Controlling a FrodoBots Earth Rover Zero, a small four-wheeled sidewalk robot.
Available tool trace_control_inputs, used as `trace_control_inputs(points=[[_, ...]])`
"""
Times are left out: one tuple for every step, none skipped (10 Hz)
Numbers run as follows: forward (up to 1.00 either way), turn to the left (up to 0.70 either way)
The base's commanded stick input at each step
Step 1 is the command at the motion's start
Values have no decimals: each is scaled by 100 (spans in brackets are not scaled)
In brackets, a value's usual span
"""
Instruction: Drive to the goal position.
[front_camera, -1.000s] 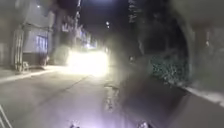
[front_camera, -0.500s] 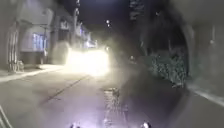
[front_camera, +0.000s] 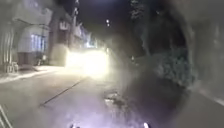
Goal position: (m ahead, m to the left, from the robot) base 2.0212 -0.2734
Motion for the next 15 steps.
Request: trace_control_inputs(points=[[70, 0], [70, 0], [70, 0], [70, 0], [70, 0], [70, 0], [70, 0], [70, 0], [70, 0], [70, 0], [70, 0], [70, 0], [70, -11], [70, -35], [70, -35]])
